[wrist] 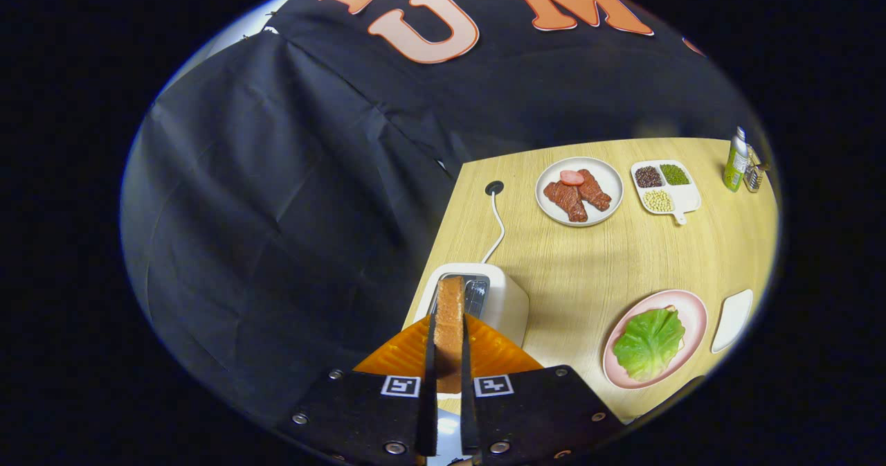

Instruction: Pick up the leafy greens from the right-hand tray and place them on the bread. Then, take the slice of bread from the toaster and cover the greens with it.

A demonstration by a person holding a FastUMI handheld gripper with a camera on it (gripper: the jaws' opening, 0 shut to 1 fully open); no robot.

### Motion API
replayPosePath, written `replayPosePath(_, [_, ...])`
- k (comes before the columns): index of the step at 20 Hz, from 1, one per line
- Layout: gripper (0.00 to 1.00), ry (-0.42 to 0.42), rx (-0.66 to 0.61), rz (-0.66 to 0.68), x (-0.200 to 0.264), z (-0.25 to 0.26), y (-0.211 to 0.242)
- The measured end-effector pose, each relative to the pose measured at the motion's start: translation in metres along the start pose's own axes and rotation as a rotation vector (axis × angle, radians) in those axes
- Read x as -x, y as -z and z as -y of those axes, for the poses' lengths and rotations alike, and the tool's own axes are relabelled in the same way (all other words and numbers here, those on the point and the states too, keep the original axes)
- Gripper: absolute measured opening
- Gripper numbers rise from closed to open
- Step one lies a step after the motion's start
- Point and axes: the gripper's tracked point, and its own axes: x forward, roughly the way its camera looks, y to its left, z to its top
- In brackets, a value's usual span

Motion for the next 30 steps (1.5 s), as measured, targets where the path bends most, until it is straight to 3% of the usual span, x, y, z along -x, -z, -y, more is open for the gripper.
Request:
replayPosePath(16, [0.14, -0.004, -0.040, 0.008, 0.032, 0.115, 0.031])
replayPosePath(30, [0.14, -0.010, -0.042, -0.034, 0.030, 0.196, 0.079])
